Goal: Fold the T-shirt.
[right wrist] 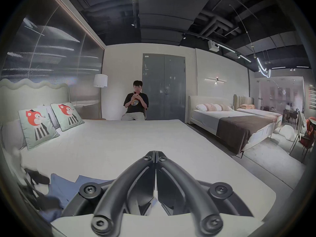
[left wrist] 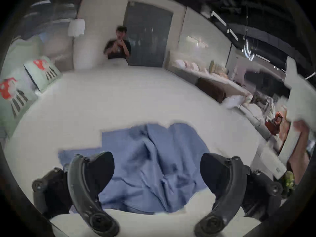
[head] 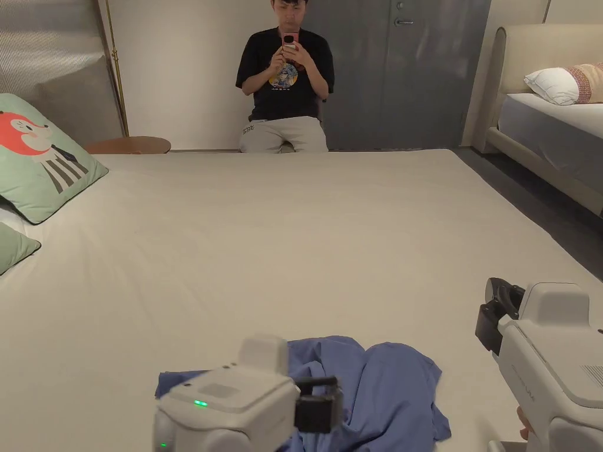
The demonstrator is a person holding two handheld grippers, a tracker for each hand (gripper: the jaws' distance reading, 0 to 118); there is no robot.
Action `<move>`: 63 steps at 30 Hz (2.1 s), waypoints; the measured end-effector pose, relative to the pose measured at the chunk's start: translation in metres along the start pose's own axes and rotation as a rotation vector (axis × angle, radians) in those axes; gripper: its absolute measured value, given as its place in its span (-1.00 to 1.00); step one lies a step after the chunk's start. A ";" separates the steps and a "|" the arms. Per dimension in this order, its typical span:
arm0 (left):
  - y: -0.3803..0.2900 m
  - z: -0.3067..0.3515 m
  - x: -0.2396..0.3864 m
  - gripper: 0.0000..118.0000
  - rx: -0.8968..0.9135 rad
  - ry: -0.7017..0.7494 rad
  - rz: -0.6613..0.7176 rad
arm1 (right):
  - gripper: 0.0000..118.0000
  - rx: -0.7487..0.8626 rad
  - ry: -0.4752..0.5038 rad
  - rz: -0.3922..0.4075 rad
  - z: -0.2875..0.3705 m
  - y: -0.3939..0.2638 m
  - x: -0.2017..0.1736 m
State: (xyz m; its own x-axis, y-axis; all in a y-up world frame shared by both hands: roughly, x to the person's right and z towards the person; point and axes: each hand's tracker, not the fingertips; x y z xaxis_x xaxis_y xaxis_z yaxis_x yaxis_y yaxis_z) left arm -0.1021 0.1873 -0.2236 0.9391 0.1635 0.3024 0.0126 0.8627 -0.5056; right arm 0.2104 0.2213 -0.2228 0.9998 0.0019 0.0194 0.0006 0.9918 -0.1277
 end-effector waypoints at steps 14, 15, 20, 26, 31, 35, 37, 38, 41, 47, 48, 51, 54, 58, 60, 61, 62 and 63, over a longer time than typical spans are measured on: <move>0.049 0.123 -0.091 -0.89 0.470 0.464 0.106 | -0.99 0.049 0.019 -0.032 0.003 0.011 -0.013; 0.050 0.124 -0.088 -1.00 0.462 0.460 0.096 | -0.99 0.051 0.020 -0.033 0.002 0.011 -0.013; 0.046 0.118 -0.085 -1.00 0.429 0.453 0.083 | -0.99 0.051 0.025 -0.031 0.004 0.013 -0.015; 0.031 0.091 -0.092 -1.00 0.251 0.382 0.145 | -0.99 0.034 0.028 -0.023 0.002 0.007 -0.013; -0.009 0.048 -0.116 -0.84 -0.059 0.327 0.249 | -0.99 0.003 0.027 -0.027 0.000 -0.007 -0.010; -0.053 0.020 -0.121 0.76 -0.223 0.320 0.268 | -0.99 -0.024 0.033 -0.021 0.002 -0.011 -0.011; -0.069 0.014 -0.121 0.77 -0.237 0.321 0.270 | -0.99 -0.037 0.032 -0.017 0.002 -0.015 -0.011; -0.075 0.008 -0.122 0.77 -0.262 0.317 0.275 | -0.99 -0.044 0.034 -0.016 0.001 -0.021 -0.010; -0.093 -0.006 -0.125 0.62 -0.330 0.309 0.295 | -0.99 -0.066 0.030 -0.019 0.000 -0.032 -0.010; -0.102 -0.011 -0.111 -0.69 -0.335 0.324 0.204 | -0.99 -0.107 0.021 -0.018 0.003 -0.042 -0.007; -0.100 -0.008 -0.109 -0.91 -0.329 0.308 0.209 | -0.99 -0.112 0.019 -0.016 0.003 -0.043 -0.007; -0.091 0.001 -0.104 -0.91 -0.305 0.268 0.217 | -0.99 -0.141 0.008 -0.007 -0.002 -0.052 -0.006; -0.083 0.012 -0.093 -0.91 -0.270 0.280 0.175 | -0.71 -0.255 0.007 -0.021 -0.020 -0.066 -0.004; -0.075 0.024 -0.091 -0.91 -0.237 0.252 0.209 | 0.99 -0.498 0.017 -0.051 -0.051 -0.098 -0.001; -0.075 0.025 -0.094 -0.91 -0.234 0.253 0.205 | 0.94 -0.553 0.043 -0.046 -0.061 -0.113 -0.003; -0.075 0.026 -0.093 -0.91 -0.235 0.255 0.200 | 0.94 -0.605 0.048 -0.039 -0.067 -0.121 -0.006; -0.076 0.027 -0.092 -0.91 -0.237 0.256 0.198 | 0.93 -0.642 0.047 -0.037 -0.062 -0.120 -0.011; -0.077 0.026 -0.093 -0.91 -0.240 0.256 0.196 | 0.88 -0.675 0.062 -0.036 -0.062 -0.124 -0.015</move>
State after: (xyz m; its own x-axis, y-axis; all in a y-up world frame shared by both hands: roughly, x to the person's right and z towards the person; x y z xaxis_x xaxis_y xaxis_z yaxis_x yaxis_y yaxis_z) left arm -0.1991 0.1184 -0.1917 0.9865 0.1634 -0.0141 -0.1238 0.6857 -0.7173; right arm 0.1968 0.0907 -0.2691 0.9982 -0.0566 -0.0189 0.0257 0.6940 -0.7195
